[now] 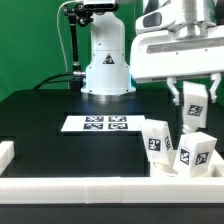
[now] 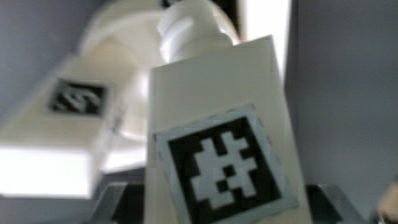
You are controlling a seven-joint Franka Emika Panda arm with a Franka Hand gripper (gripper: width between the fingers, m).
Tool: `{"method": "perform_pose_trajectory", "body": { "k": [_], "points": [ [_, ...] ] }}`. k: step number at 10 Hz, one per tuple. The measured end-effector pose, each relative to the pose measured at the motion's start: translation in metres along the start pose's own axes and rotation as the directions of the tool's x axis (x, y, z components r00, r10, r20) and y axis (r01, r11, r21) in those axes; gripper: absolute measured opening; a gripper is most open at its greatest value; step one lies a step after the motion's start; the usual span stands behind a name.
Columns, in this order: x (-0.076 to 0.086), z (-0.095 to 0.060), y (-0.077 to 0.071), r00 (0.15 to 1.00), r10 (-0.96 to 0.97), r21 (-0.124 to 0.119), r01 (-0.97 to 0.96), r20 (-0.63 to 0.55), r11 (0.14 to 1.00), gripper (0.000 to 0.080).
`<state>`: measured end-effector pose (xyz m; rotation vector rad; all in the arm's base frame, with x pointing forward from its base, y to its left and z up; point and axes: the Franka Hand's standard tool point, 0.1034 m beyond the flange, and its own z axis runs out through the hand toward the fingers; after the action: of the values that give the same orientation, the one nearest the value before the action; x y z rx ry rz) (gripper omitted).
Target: Assemble stool
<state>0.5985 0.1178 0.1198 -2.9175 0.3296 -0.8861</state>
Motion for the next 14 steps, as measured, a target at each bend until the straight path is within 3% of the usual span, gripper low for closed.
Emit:
{"method": "perform_pose_trajectory", "body": {
  "k": [1,4,6,9,14],
  "points": [
    [-0.005,0.008,-0.006,1.000,0.001,0.005,-0.001,-0.024,1.000,0.0325],
    [0.006,0.023,-0.018,0.999,-0.016,0.010,0.017,-0.032,1.000,0.0325],
    [0.004,0.023,-0.022,0.999,-0.023,0.011,0.023,-0.032,1.000,0.0325],
    [0.005,0.024,-0.020,0.998,-0.045,0.008,0.045,-0.033,0.999,0.0325],
    [0.008,0.030,0.001,0.994,-0.105,-0.018,0.105,-0.027,0.994,0.0325]
  ]
}}
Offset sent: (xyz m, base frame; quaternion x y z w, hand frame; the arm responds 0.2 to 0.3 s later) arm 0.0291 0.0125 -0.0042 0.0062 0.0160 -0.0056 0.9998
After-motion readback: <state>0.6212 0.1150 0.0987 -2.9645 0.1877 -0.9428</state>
